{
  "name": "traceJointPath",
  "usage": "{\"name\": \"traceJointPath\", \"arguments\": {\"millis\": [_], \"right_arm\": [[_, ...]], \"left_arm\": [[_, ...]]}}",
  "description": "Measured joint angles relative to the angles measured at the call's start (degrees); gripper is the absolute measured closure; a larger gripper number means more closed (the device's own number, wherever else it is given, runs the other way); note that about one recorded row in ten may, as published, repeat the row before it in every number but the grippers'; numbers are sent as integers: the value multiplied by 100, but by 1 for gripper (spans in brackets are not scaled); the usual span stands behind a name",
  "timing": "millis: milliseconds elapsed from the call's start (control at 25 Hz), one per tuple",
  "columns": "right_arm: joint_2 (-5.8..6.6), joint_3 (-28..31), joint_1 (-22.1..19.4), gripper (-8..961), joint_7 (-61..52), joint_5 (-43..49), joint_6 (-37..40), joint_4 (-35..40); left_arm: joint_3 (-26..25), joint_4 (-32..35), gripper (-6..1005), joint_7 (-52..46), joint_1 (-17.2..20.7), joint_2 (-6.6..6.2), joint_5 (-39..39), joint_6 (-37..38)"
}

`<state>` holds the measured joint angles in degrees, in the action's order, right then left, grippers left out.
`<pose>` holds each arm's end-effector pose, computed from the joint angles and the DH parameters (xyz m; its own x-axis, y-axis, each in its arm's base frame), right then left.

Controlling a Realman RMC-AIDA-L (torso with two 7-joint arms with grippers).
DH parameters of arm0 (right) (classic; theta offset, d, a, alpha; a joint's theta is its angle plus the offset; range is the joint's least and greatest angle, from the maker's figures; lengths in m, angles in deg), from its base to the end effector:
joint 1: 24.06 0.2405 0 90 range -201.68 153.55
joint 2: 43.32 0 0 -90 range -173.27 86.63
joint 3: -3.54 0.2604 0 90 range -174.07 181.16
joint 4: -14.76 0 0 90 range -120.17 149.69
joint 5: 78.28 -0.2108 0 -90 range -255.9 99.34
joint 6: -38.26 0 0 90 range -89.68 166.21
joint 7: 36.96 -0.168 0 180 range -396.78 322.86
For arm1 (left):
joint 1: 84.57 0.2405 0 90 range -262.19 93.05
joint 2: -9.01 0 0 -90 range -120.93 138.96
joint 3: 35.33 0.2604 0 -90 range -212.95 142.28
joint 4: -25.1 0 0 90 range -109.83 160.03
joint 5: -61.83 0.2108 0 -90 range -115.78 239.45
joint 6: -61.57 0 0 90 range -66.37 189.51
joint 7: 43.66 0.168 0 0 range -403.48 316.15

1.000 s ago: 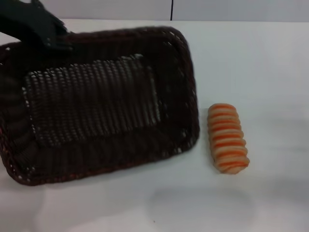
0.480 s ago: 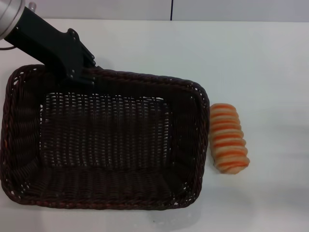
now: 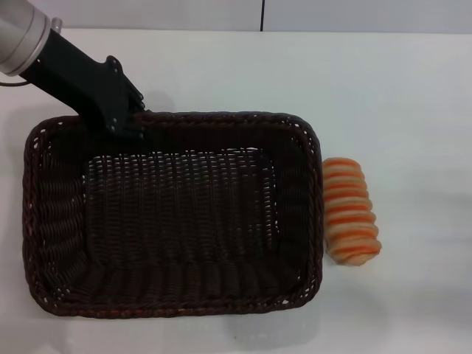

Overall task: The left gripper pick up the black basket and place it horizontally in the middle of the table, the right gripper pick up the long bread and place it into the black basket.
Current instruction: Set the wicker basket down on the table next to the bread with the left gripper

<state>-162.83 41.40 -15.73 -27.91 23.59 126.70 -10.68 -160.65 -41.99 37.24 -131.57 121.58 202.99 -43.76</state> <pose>0.3507 0.2592 0.0265 0.6951 0.2803 -0.6621 -0.7182 0.3121 -0.6219 -0.1669 0.3897 0.0501 0.9734 0.0717 -0.2177 0.0449 -0.9911 -0.1256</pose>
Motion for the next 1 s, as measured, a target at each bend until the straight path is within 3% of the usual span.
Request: {"name": "traceJointPath", "arguments": {"millis": [320,520,600,720,960,1000], "right_arm": [[-3,-10,-41,366,0,1,15,-52],[4,-8,-70,365,0,5,17,-90],[4,-7,-70,365,0,7,17,-90],[6,-7,-64,365,0,9,17,-90],[7,-31,-44,366,0,21,-16,-90],[7,-115,-30,366,0,34,-35,-132]], "left_arm": [[-7,108,827,241,25,50,163,369],[-199,-45,610,374,53,108,57,521],[-274,-81,590,409,59,124,7,553],[-879,-361,582,712,165,208,-593,589],[-1148,-421,587,803,403,126,-1314,737],[-1410,-443,587,805,520,156,-1574,933]]}}
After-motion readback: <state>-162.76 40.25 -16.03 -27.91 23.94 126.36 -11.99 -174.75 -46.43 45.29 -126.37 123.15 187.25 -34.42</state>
